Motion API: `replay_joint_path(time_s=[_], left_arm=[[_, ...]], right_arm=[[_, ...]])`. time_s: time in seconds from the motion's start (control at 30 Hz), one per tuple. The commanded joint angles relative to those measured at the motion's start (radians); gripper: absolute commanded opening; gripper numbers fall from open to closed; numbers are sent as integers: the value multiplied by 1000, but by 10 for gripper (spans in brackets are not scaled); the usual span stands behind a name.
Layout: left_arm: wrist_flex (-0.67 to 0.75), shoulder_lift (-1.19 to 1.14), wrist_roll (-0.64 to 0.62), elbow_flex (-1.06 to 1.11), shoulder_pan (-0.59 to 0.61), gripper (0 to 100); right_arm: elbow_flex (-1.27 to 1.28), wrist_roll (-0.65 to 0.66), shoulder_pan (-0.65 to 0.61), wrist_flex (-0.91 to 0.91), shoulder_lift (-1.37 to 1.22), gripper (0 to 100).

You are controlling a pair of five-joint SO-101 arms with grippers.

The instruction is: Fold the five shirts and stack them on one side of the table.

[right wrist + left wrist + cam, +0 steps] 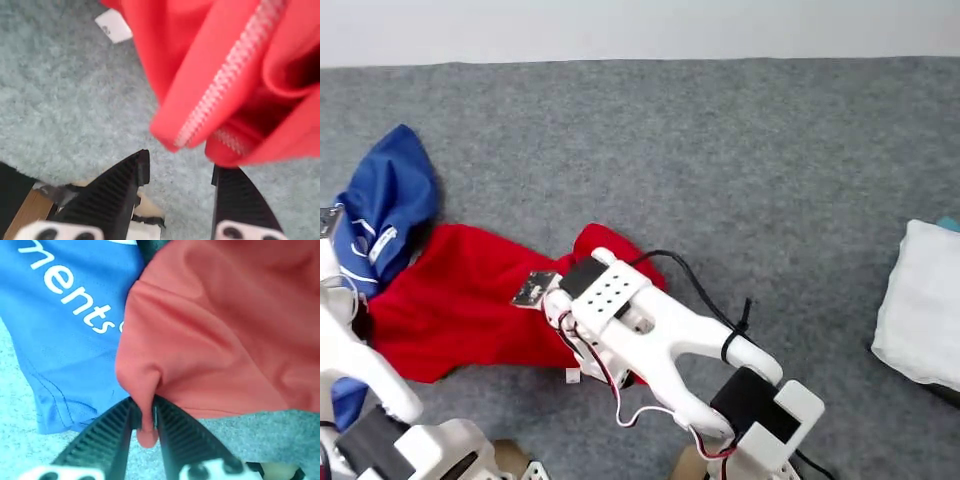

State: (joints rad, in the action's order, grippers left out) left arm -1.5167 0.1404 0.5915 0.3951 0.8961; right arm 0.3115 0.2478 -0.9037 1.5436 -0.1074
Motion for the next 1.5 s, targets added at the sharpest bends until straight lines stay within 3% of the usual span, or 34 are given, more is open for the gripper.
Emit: replay_joint_path(time_s=[0.0, 0.3, 0.5, 0.67, 0.8, 1.03, 1.23, 1.47], left_arm=[[-2, 40, -8, -31, 6, 5], [-2, 43, -8, -31, 6, 5], [-6, 46, -8, -31, 8, 5], [-3, 44, -8, -31, 5, 5], [-3, 46, -8, -31, 6, 5], [-20, 77, -9, -61, 2, 5], [-106, 232, -23, -168, -69, 5], [-115, 437, -244, -311, -244, 5]], right_arm=[[35, -6, -7, -76, 4, 214], [86, -3, 31, -213, -76, 214], [-49, 0, 81, -124, -229, 206], [-143, 0, 76, -84, -275, 17], [-186, 0, 82, -38, -265, 7], [-281, 77, 91, 101, -116, 10], [-362, 106, 191, 170, 94, 10], [-448, 106, 386, 226, 303, 10]])
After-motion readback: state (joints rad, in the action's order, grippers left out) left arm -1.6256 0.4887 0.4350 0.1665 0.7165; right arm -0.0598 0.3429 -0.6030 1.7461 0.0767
